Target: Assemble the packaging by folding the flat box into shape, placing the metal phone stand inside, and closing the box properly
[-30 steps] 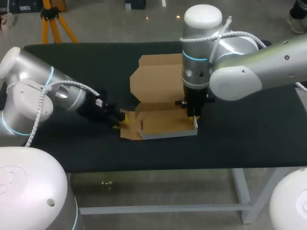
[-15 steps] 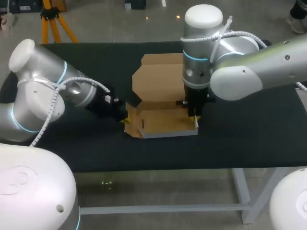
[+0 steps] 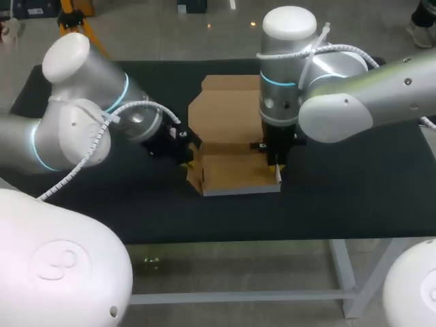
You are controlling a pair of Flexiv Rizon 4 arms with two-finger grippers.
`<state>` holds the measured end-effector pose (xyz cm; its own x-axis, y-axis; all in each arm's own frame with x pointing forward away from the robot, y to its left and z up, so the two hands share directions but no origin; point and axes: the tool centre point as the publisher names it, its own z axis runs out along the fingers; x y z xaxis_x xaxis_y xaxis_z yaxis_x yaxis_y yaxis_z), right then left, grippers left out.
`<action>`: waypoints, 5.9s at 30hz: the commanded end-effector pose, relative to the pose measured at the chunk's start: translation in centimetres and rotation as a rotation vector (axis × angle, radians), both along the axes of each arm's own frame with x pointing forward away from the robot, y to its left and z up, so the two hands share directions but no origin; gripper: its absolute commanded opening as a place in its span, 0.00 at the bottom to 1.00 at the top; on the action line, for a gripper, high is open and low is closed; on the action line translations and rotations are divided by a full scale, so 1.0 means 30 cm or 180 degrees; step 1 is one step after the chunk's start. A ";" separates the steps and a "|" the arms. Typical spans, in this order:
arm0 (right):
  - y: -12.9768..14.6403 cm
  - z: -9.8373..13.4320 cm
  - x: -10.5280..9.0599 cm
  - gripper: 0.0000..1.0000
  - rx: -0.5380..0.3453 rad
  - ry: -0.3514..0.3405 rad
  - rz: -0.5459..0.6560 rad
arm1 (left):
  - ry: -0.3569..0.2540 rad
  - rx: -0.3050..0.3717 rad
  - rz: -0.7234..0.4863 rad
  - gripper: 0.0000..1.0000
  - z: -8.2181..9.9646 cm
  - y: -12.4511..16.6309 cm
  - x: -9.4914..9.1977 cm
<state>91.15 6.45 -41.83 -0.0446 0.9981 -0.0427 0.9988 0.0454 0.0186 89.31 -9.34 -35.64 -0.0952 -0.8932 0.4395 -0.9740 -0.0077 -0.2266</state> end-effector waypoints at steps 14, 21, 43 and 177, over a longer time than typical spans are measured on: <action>0.011 0.001 0.000 0.00 -0.0008 0.0010 0.0001 | -0.0092 0.0044 0.0296 0.74 0.064 0.141 -0.006; 0.011 0.001 0.000 0.00 -0.0008 0.0010 0.0001 | -0.0090 -0.0205 0.0282 0.50 0.055 0.237 -0.005; 0.011 0.001 0.000 0.00 -0.0008 0.0010 0.0001 | 0.0349 -0.0789 -0.0227 0.00 -0.092 0.280 0.021; 0.011 0.001 0.000 0.00 -0.0008 0.0010 0.0001 | 0.0102 -0.0337 -0.0101 0.43 -0.040 -0.101 0.020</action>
